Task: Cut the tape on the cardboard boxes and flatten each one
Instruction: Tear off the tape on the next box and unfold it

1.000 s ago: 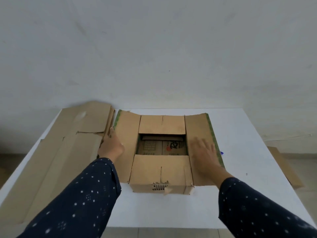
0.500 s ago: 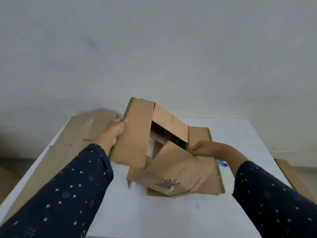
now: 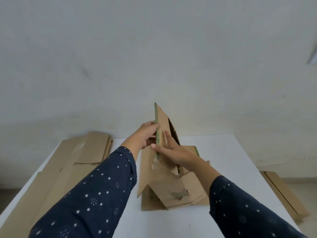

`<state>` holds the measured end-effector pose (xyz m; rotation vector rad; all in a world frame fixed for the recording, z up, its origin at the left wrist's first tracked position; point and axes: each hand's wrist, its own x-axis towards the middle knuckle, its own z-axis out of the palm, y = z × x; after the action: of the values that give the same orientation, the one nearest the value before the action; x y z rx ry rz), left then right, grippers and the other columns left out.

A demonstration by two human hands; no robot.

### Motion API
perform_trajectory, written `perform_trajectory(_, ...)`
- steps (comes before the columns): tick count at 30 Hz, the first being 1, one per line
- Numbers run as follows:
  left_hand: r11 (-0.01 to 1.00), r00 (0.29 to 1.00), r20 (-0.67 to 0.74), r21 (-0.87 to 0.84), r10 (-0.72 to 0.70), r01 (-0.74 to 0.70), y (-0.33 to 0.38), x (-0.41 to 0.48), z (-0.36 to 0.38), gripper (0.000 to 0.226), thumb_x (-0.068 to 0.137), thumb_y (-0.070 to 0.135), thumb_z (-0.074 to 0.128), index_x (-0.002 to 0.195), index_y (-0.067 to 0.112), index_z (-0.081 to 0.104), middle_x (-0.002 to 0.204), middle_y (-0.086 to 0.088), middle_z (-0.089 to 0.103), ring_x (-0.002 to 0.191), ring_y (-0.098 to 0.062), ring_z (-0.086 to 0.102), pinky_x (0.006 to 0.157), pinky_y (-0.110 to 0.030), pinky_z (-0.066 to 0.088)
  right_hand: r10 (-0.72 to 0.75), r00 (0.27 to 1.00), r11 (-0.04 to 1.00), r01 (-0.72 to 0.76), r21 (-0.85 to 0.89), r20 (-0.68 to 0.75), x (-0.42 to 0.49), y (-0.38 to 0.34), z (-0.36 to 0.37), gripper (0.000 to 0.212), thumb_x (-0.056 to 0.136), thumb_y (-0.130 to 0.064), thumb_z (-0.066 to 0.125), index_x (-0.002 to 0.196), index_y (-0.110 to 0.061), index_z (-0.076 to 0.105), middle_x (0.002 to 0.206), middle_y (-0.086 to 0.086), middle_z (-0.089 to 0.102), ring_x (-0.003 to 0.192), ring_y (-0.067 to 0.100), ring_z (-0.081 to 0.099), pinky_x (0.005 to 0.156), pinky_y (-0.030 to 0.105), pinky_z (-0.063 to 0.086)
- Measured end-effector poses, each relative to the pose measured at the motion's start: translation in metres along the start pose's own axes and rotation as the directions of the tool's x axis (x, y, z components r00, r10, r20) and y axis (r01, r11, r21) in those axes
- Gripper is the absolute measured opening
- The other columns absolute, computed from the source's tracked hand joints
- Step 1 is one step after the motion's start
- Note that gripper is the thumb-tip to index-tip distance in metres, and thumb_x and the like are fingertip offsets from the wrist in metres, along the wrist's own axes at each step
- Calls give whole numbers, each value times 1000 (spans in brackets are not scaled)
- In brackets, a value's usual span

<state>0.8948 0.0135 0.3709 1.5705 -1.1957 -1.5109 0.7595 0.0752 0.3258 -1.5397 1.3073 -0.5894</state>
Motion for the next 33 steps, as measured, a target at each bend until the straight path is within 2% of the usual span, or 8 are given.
perform_trajectory(4,996,988,156,-83,-11,25,-10,5,11,44,99,53,54,123,18,65,115,-7,73,101,-24,72,80,-37,60,47,979,995,-27,100,-197,-3,1,-6,113,66,-70,68,153,-50,-3,165,-3,2,152,22,-1,120,55,16)
perform_trajectory(8,981,993,-120,193,-9,32,-59,17,8,59,98,57,50,146,23,44,150,-5,44,133,-29,47,96,-39,48,99,965,994,-82,78,-243,-16,23,-19,100,72,-64,70,144,-66,1,165,-1,0,152,26,4,119,54,18)
perform_trajectory(11,930,961,-151,257,-231,264,-109,23,2,76,100,58,45,158,16,19,159,-16,29,143,-38,33,103,-44,43,102,965,985,-64,158,-243,-18,34,-23,95,58,-74,70,129,-82,7,164,-5,9,151,22,10,118,56,22)
perform_trajectory(14,900,901,21,49,-434,433,-146,23,-3,85,90,71,51,149,12,38,140,-15,53,124,-37,53,108,-51,43,79,969,977,-30,209,-233,-15,37,-22,91,58,-73,73,125,-85,12,162,-6,19,148,23,21,115,56,29)
perform_trajectory(20,953,966,62,-158,-252,259,-118,20,-41,57,89,44,69,131,8,56,115,-17,69,105,-36,66,90,-48,55,79,963,960,-3,281,-259,-17,29,-24,89,67,-57,66,136,-75,13,155,-11,32,135,21,39,113,49,35)
perform_trajectory(23,949,971,167,-240,-170,207,-83,5,-59,41,92,34,63,126,12,57,105,-17,72,97,-34,67,78,-43,56,69,968,921,30,387,-241,-13,23,-25,81,87,-39,61,143,-68,11,147,-12,39,127,17,43,107,41,36)
perform_trajectory(26,973,967,229,-174,-111,153,-48,-5,-50,34,95,29,53,125,13,59,100,-14,73,92,-31,68,77,-40,55,37,975,894,66,443,-218,-9,11,-17,82,88,-34,58,145,-66,8,145,-17,39,136,18,34,116,48,27)
perform_trajectory(33,994,938,331,52,-107,96,-26,-3,-12,78,85,87,28,136,34,54,117,-2,69,101,-21,66,84,-37,54,47,983,913,30,407,-178,0,-3,-6,91,80,-50,62,150,-57,4,156,-6,31,144,22,28,117,43,27)
